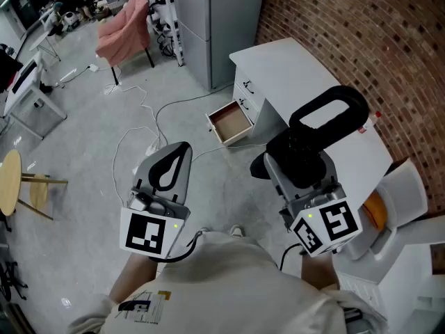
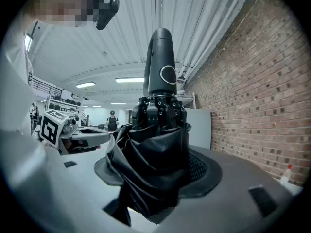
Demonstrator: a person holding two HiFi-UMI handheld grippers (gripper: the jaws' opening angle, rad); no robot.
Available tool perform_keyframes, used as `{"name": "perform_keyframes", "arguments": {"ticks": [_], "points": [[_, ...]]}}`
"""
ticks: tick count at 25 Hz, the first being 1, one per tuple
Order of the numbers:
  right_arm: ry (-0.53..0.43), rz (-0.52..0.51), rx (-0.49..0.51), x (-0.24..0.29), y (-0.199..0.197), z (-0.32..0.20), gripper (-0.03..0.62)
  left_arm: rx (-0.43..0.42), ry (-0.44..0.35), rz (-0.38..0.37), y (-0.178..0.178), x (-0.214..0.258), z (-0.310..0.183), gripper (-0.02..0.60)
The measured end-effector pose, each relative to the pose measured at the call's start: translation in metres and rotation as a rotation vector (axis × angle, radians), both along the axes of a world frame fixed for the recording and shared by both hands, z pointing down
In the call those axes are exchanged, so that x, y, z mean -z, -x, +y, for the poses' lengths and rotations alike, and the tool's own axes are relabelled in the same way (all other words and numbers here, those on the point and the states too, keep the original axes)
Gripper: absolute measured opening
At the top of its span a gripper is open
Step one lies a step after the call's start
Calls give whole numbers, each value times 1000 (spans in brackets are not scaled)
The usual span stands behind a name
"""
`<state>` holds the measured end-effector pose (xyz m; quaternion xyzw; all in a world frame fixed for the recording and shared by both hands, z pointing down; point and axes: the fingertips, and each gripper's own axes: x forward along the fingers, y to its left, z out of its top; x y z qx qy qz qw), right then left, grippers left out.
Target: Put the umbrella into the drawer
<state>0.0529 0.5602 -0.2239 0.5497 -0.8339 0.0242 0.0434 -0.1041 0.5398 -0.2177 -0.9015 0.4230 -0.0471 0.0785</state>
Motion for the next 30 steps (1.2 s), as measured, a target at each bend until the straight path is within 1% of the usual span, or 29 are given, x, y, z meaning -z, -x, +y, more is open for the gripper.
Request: {"name": "perform_keyframes", "arguments": {"ticks": [5, 11, 22, 30], "points": [[2, 3, -6, -4, -18, -6, 270, 5, -4, -11, -14, -2, -4, 8], [20, -16, -9, -13, -41, -10, 272, 9, 2, -29, -34, -8, -4, 8], [59, -48, 28, -33, -77, -16, 272, 34, 18, -63, -77, -20, -5, 8], [60, -81, 54, -38, -98, -18, 272, 58, 27, -80, -99, -26, 5, 8]]}}
